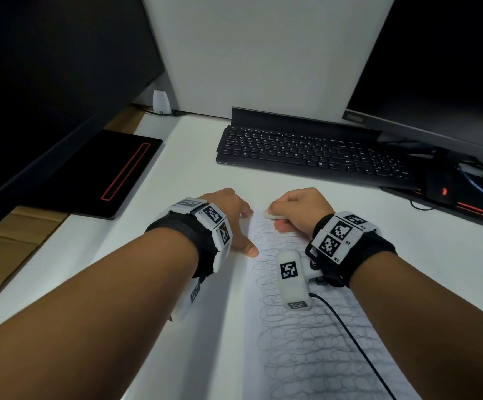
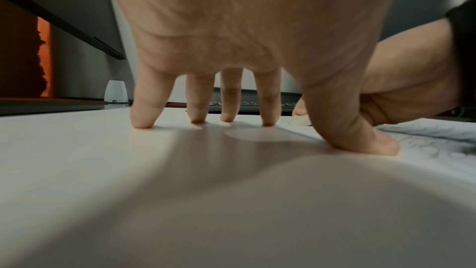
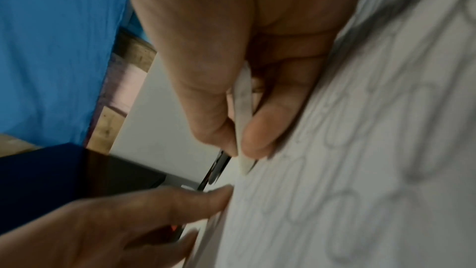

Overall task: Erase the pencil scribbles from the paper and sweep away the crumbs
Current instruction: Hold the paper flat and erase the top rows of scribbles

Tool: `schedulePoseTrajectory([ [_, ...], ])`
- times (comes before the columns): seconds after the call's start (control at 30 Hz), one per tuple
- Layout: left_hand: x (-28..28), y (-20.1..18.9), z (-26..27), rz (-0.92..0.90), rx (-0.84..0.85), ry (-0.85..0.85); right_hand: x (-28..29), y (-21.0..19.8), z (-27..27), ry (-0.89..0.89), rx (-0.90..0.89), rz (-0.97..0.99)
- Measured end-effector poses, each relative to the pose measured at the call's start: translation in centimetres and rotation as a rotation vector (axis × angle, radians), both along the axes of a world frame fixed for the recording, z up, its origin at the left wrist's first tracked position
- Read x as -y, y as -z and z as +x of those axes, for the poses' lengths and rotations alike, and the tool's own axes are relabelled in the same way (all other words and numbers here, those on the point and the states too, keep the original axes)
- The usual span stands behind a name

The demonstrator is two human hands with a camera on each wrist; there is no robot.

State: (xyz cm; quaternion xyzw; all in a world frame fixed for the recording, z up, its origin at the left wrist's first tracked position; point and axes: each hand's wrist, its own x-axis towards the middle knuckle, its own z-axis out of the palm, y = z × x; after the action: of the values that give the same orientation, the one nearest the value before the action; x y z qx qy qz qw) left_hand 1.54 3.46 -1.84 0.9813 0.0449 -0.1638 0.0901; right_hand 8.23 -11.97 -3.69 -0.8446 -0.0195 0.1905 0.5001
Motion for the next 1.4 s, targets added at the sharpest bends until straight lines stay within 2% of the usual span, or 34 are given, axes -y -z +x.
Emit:
schedulePoseTrajectory([
  [0.1, 0.0, 0.1, 0.0, 0.000, 0.011, -0.005, 0.0, 0.0, -0.3, -0.065, -0.028, -0.022],
  [0.2, 0.1, 0.1, 0.1, 0.006, 0.009, -0.004, 0.3, 0.0, 0.0, 0.031, 0.003, 0.006],
  [0.33, 0.0, 0.1, 0.1, 0.019, 0.004, -0.003, 0.0, -0.3, -0.3, -0.063, -0.054, -0.025],
  [0.47, 0.3, 0.1, 0.0, 0.037, -0.014, 0.014, 0.3, -0.2, 0.2, 0.053, 0.003, -0.012],
  [0.63, 0.7, 0.0, 0.4, 0.085, -0.036, 0.037, 0.1, -0.2, 0.0, -0.046, -0.004, -0.036],
  [0.77, 0.9, 0.1, 0.6, 0.110, -0.043, 0.020, 0.4, -0.2, 0.2, 0.003, 0.008, -0.025],
  [0.9, 1.0, 0.1, 0.8, 0.118, -0.044, 0.018, 0.2, 0.0, 0.0, -0.062, -0.012, -0.014],
  [1.03, 1.0, 0.3, 0.7, 0.118, -0.043, 0.012, 0.3, 0.3, 0.6, 0.014, 0.011, 0.005],
  [1.13, 0.9, 0.3, 0.8, 0.120, -0.043, 0.015, 0.4, 0.2, 0.3, -0.059, -0.021, 0.006],
  [1.23, 0.9, 0.3, 0.8, 0.120, -0.049, 0.017, 1.0, 0.2, 0.9, 0.012, 0.022, 0.019],
  [1.33, 0.9, 0.3, 0.9, 0.123, -0.047, 0.020, 1.0, 0.0, 0.9, -0.074, -0.026, -0.009],
  [1.4, 0.8, 0.3, 0.9, 0.116, -0.044, 0.020, 1.0, 0.1, 0.9, -0.067, -0.009, -0.019],
])
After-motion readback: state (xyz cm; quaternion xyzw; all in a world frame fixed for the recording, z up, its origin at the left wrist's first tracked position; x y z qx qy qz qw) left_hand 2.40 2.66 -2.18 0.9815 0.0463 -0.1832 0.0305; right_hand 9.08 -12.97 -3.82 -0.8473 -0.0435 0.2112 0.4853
